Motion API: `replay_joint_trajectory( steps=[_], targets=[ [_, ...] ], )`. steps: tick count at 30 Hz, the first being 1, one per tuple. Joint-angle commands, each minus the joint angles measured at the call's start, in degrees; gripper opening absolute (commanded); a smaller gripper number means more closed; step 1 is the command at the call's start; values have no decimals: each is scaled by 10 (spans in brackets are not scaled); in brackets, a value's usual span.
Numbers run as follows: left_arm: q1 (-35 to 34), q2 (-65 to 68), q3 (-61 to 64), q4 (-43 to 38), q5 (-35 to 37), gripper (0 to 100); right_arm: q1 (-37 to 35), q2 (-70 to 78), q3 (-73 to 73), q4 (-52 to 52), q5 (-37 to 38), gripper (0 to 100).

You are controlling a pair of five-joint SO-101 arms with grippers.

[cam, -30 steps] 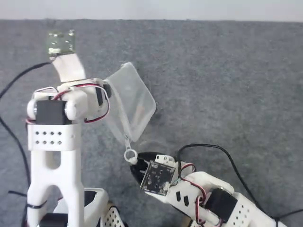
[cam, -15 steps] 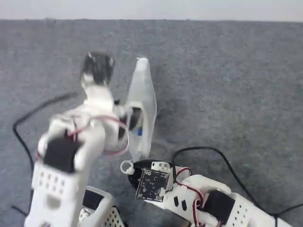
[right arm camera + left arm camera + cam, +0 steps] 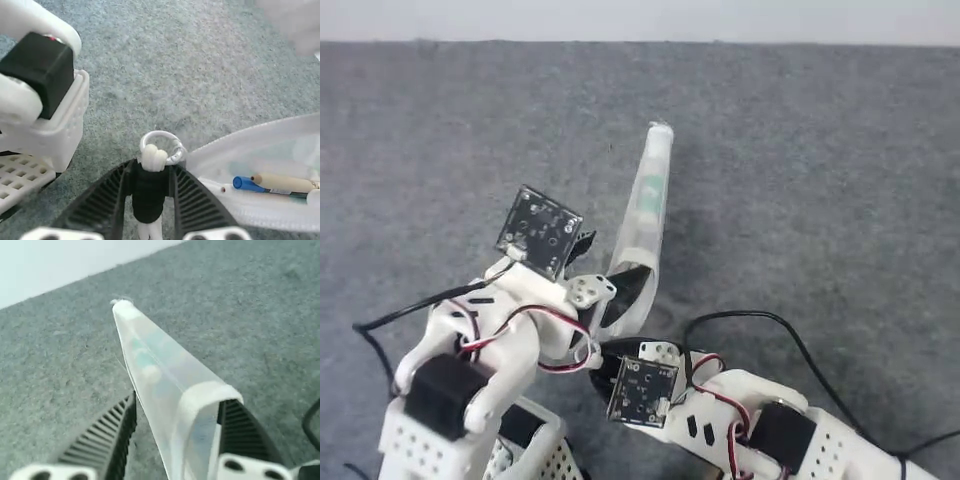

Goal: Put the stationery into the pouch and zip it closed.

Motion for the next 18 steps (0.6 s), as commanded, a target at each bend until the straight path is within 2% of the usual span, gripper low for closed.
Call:
replay_joint_trajectory(
  steps=[1, 11, 18],
  targets=[
    [3, -20, -18, 0, -36, 253, -3, -17, -30, -19, 2, 6],
    [3, -149, -8, 25, -39, 254, 29, -17, -30, -45, -22, 6],
    [-2, -161, 29, 4, -52, 254, 70, -17, -30, -88, -28, 6]
  ],
)
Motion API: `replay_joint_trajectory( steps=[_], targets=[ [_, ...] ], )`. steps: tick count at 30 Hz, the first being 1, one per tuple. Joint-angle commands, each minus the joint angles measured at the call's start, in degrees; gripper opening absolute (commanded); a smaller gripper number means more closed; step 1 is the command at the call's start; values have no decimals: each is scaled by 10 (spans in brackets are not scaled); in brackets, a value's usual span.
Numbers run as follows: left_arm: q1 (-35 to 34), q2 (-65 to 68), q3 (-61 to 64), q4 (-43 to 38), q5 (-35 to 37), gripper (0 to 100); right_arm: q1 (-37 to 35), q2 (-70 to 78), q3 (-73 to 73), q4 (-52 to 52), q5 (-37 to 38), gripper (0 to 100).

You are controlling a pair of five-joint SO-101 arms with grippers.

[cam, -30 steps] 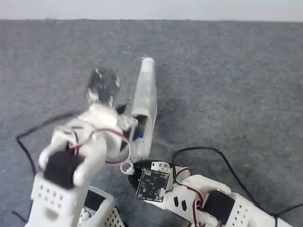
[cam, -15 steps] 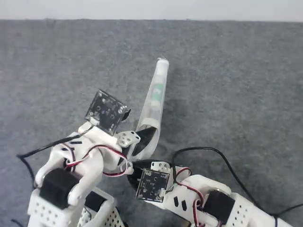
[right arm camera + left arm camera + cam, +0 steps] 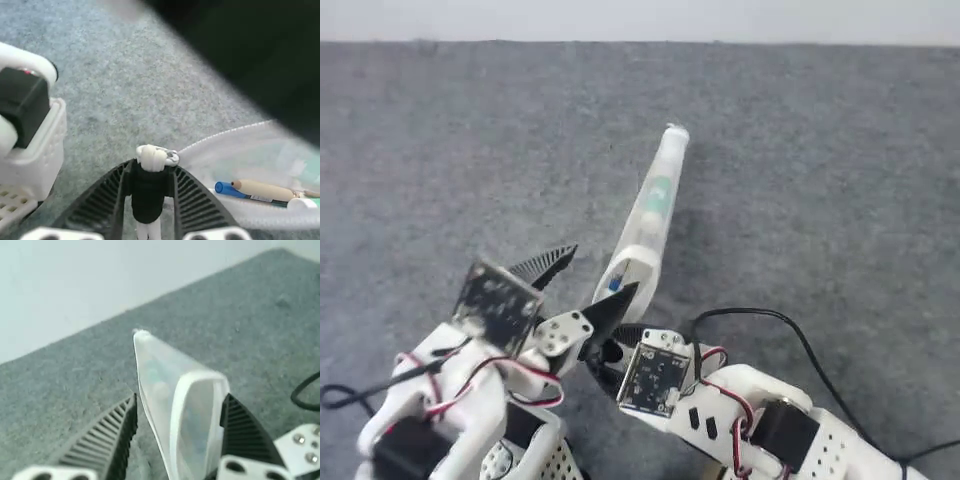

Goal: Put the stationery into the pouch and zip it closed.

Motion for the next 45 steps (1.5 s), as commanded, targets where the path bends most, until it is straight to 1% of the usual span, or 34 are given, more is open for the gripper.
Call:
replay_joint_trajectory(
  steps=[1, 6, 10, 13, 17, 22, 24, 29, 33, 38, 41, 45],
  targets=[
    [-2, -7, 0, -18, -5, 254, 41, -12, -29, -37, -26, 6],
    [-3, -7, -1, -15, -5, 251, 90, -13, -29, -77, -73, 6],
    [-3, -7, 0, -14, -5, 250, 120, -29, -30, -85, -75, 6],
    [-3, -7, 0, -13, -6, 250, 146, -81, -30, -78, -75, 6],
    [-3, -7, 3, -13, -9, 250, 182, -151, -46, -35, -71, 6],
    [-3, -7, 4, -7, -12, 250, 214, -136, -108, 36, -69, 6],
    [-1, -7, 4, 0, -32, 250, 226, -142, -128, 63, -68, 6],
    [3, -7, 15, 0, -41, 250, 257, -143, -185, 133, -18, 6],
    [9, -7, 27, -2, -56, 252, 281, -143, -206, 165, 33, 6],
    [97, -7, 46, -6, -57, 253, 314, -143, -257, 223, 61, 6],
    [118, -7, 71, -40, -56, 253, 332, -143, -299, 268, 87, 6],
    [120, -7, 112, -94, -57, 253, 335, -144, -325, 295, 89, 6]
  ],
)
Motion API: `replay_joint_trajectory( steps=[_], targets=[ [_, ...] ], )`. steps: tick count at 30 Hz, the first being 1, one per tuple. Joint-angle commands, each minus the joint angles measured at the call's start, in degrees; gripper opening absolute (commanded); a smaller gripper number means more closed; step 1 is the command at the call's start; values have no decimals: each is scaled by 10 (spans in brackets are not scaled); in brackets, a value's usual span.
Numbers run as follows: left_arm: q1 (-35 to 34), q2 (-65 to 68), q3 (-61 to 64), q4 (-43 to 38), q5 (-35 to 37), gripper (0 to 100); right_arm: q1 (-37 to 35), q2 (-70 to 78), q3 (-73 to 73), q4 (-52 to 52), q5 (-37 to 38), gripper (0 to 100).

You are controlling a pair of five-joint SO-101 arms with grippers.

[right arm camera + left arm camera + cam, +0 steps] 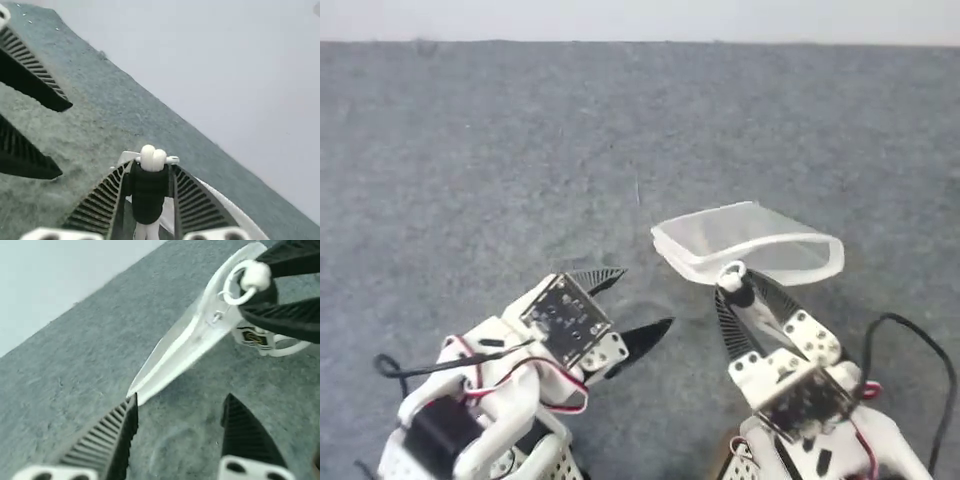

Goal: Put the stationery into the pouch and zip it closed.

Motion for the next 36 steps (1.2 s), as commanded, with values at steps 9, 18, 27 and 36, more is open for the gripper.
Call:
replay_joint_trajectory(
  steps=[9, 18, 27, 36],
  targets=[
    [62, -4, 58, -126, -16, 254, 5, -1, -47, 10, 13, 6],
    [84, 2, 106, -200, -71, 254, 5, -1, -98, 62, 13, 6],
    [85, 1, 173, -309, -54, 250, 1, -1, -98, 64, 10, 6],
    [94, 1, 239, -423, -30, 250, -36, 0, -97, 71, 9, 6]
  ],
)
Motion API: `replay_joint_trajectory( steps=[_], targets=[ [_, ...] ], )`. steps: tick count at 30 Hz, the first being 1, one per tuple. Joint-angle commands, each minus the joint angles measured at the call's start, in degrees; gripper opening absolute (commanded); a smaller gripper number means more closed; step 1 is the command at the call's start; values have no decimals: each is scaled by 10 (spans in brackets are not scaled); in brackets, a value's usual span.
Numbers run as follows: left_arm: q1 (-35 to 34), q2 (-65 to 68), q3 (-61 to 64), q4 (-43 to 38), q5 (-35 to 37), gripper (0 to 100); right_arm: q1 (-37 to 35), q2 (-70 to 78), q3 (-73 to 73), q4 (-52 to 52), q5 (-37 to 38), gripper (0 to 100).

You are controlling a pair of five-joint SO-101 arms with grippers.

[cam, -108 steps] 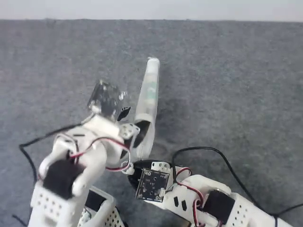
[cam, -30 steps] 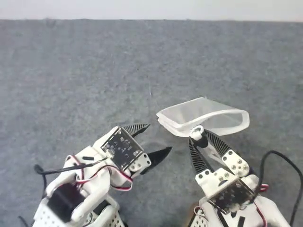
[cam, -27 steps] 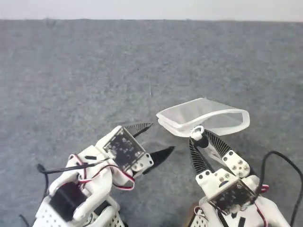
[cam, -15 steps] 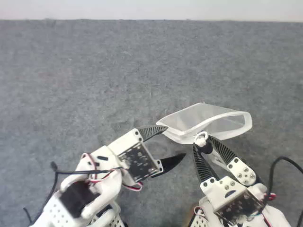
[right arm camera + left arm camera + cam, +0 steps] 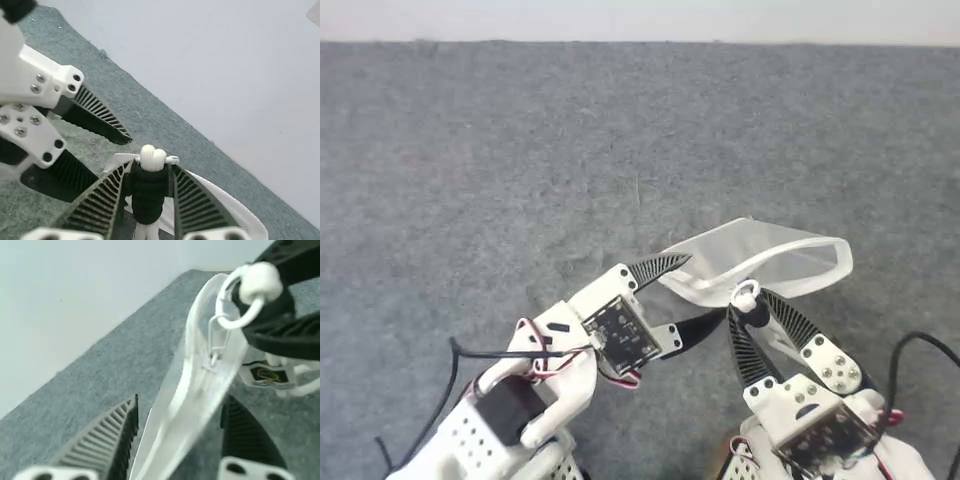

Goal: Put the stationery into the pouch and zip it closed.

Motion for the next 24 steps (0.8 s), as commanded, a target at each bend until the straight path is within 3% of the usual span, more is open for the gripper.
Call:
replay_joint_trajectory(
  steps=[1, 14, 18, 24],
  targets=[
    [19, -7, 19, -62, 10, 243, -40, 1, -31, 3, 2, 6],
    [51, -10, 71, -158, 9, 6, -49, 1, -16, -11, 4, 6],
    [49, -10, 76, -156, 9, 10, 12, 2, 11, -50, 6, 6],
    [43, -10, 95, -156, 8, 9, 109, 2, 140, -211, -9, 6]
  ],
)
